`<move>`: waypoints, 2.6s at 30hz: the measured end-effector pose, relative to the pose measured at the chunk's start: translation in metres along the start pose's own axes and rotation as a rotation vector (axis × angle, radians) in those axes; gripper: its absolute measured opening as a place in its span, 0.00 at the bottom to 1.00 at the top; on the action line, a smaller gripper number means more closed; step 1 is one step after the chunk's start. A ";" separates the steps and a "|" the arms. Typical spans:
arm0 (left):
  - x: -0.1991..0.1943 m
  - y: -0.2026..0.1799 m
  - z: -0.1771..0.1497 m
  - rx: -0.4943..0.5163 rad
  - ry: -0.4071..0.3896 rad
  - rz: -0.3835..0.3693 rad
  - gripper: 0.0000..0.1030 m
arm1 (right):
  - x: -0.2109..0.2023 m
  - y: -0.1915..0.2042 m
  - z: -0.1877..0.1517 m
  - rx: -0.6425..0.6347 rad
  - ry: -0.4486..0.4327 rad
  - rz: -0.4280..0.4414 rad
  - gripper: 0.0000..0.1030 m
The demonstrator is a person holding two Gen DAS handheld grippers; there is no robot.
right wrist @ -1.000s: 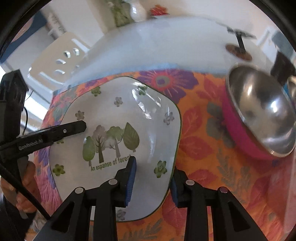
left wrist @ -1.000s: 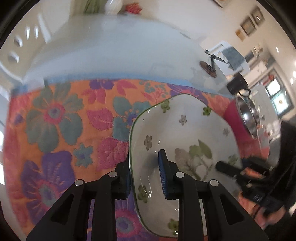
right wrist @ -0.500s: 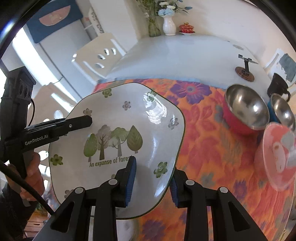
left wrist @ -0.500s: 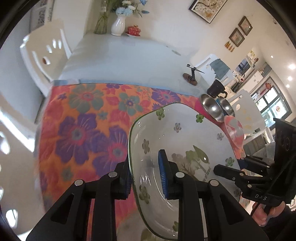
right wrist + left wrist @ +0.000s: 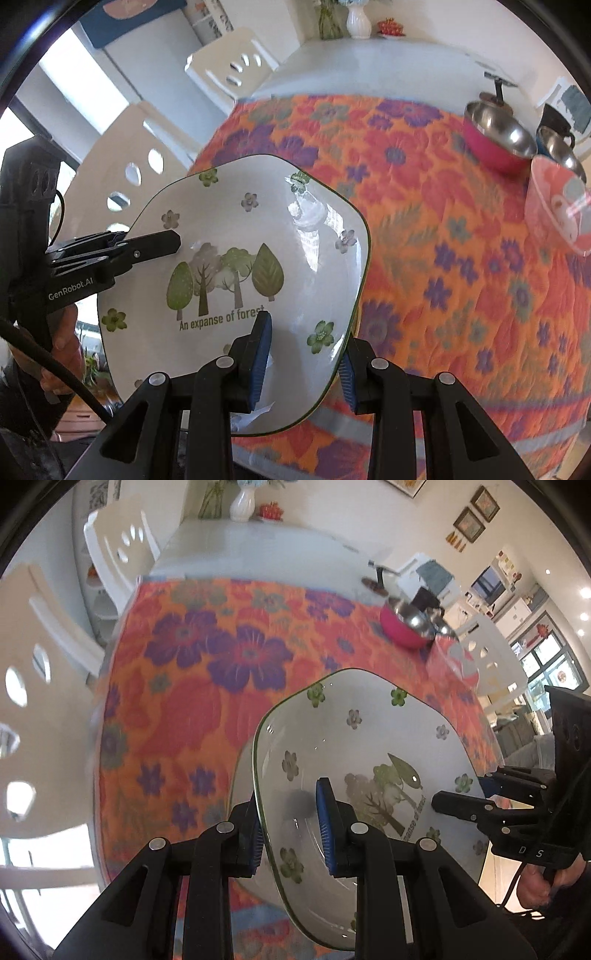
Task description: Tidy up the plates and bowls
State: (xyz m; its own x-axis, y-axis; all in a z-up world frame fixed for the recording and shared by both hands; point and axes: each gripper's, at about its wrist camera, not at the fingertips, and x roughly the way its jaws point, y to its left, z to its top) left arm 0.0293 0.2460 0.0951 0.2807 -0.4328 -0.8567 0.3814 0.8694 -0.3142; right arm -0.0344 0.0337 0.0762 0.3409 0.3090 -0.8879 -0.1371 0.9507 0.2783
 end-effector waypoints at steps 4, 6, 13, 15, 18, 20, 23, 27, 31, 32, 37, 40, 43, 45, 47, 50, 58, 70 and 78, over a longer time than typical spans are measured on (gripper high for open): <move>0.010 0.002 -0.016 0.003 0.040 0.007 0.20 | 0.012 0.001 -0.019 0.018 0.041 0.005 0.31; 0.016 0.003 -0.020 0.006 0.056 0.014 0.20 | 0.018 0.001 -0.026 0.025 0.058 0.006 0.31; 0.027 0.006 -0.022 -0.008 0.074 0.016 0.22 | 0.033 0.002 -0.036 0.040 0.098 -0.008 0.31; 0.030 0.008 -0.022 -0.014 0.076 0.022 0.23 | 0.035 0.002 -0.037 0.042 0.103 -0.013 0.31; 0.033 0.010 -0.019 -0.023 0.073 0.030 0.23 | 0.036 0.004 -0.036 0.034 0.101 -0.024 0.31; 0.032 0.010 -0.016 -0.022 0.070 0.039 0.23 | 0.037 0.005 -0.034 0.038 0.102 -0.027 0.31; 0.033 0.008 -0.012 -0.012 0.068 0.061 0.22 | 0.039 0.004 -0.032 0.040 0.107 -0.032 0.31; 0.033 0.007 -0.005 0.009 0.066 0.087 0.23 | 0.039 0.006 -0.032 0.029 0.109 -0.045 0.31; 0.025 0.007 0.003 0.018 0.033 0.118 0.27 | 0.041 0.007 -0.031 0.024 0.118 -0.047 0.31; 0.023 0.009 0.005 0.019 0.026 0.126 0.28 | 0.041 0.008 -0.031 0.018 0.120 -0.049 0.31; 0.019 0.020 0.012 -0.005 0.007 0.145 0.28 | 0.041 0.016 -0.026 -0.008 0.137 -0.097 0.31; 0.015 0.023 0.013 -0.010 -0.005 0.148 0.28 | 0.033 0.025 -0.027 -0.054 0.131 -0.115 0.31; 0.014 0.022 0.018 -0.017 -0.013 0.128 0.28 | 0.032 0.035 -0.032 -0.135 0.153 -0.162 0.31; 0.015 0.021 0.023 -0.020 -0.020 0.122 0.28 | 0.031 0.040 -0.034 -0.171 0.158 -0.136 0.34; 0.012 0.017 0.029 -0.013 -0.038 0.125 0.28 | 0.032 0.041 -0.033 -0.187 0.155 -0.149 0.35; 0.000 0.007 0.043 0.006 -0.088 0.116 0.28 | 0.027 0.032 -0.031 -0.137 0.153 -0.113 0.35; -0.040 -0.060 0.085 0.126 -0.225 0.043 0.34 | -0.044 -0.033 -0.025 0.094 -0.037 -0.165 0.35; 0.004 -0.190 0.123 0.099 -0.221 -0.055 0.79 | -0.112 -0.233 -0.009 0.728 -0.298 0.055 0.59; 0.079 -0.245 0.130 0.011 -0.115 -0.027 0.78 | -0.122 -0.337 -0.020 0.687 -0.245 -0.023 0.59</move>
State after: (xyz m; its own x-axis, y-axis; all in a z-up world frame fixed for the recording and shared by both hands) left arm 0.0726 -0.0318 0.1574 0.3694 -0.4807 -0.7953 0.3999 0.8547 -0.3309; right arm -0.0487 -0.3251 0.0834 0.5462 0.2093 -0.8111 0.4601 0.7342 0.4993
